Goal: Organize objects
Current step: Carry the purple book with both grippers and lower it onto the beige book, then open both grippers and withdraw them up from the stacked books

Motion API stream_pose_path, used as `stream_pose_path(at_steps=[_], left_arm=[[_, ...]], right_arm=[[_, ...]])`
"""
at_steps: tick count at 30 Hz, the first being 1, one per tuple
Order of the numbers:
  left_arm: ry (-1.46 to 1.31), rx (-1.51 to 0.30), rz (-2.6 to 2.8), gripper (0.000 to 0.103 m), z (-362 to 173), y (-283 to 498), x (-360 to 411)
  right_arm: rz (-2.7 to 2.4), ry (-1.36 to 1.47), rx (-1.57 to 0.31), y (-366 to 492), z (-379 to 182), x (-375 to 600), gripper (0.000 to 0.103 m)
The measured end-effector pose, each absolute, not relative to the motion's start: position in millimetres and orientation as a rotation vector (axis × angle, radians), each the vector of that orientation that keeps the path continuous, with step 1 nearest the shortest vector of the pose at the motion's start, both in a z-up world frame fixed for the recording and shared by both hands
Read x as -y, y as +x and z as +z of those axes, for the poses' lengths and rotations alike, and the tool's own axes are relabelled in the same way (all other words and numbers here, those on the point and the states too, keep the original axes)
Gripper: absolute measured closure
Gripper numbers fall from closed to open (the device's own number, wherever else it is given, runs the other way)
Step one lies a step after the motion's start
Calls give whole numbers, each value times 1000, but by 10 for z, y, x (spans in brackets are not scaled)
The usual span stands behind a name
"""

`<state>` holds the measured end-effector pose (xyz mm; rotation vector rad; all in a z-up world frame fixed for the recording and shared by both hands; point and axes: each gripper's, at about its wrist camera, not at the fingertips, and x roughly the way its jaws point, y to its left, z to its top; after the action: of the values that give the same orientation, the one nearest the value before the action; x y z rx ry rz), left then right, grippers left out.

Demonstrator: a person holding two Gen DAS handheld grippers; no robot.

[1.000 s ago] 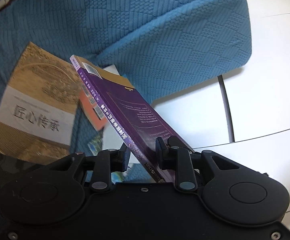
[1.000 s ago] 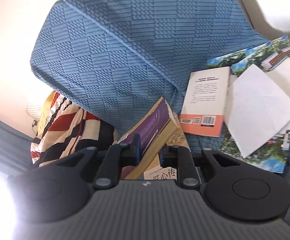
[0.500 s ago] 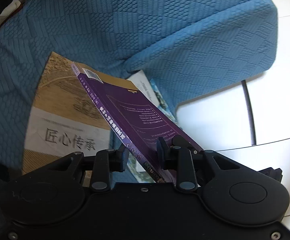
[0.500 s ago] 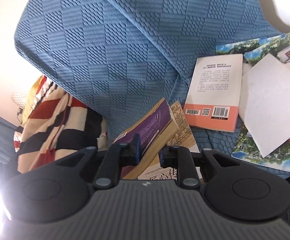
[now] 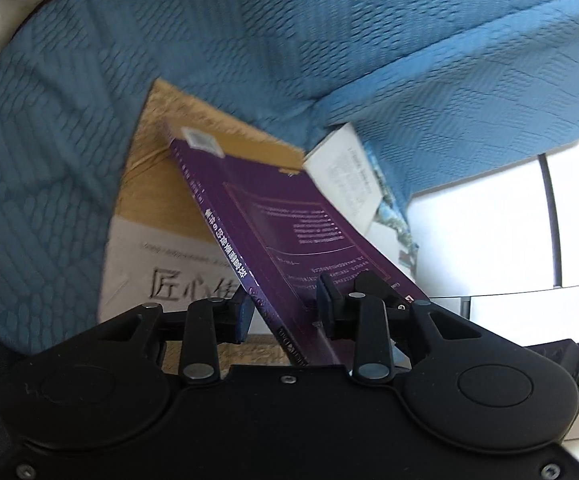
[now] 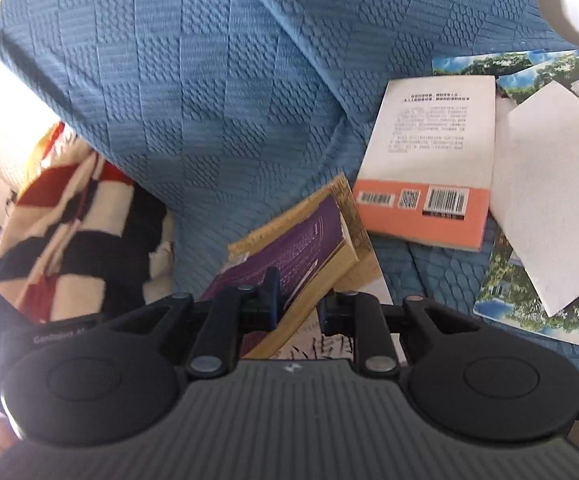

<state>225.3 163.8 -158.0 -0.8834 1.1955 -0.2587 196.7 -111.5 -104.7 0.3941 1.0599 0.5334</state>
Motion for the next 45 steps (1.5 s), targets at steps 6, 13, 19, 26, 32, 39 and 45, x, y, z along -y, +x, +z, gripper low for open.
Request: stream_pose_path(at_steps=[6,13,19,26,32,39,45], left_arm=[[-847,-1264,-199,69,-1780,2210,-1660],[-762,-1351,-118,65,-1936,2213,-1634],[-678,-1419,-55,66,-2046,2199,-1559],[-598,-1412,-37,54,-1898,2142,-1520],[-543,-1332,-41,51,-1518,1991,-1438],[-495,-1195,-65,50,-922,1789,-1209],[-437,-1072,-83,49,-362,1559,-966]], right_arm=[[533,358,-1108,1837,-1226,1011,79],[542,356,-1186,1733,-1489,928,77],[522,366,-1258,1688,-1664,918,75],[468,333,-1364,1632,-1696,974,66],[479,305,-1321,1489,-1455,1133,67],[529,239,-1166,1440,-836,1289,67],[577,197,-1019,1322,-318,1454,67]])
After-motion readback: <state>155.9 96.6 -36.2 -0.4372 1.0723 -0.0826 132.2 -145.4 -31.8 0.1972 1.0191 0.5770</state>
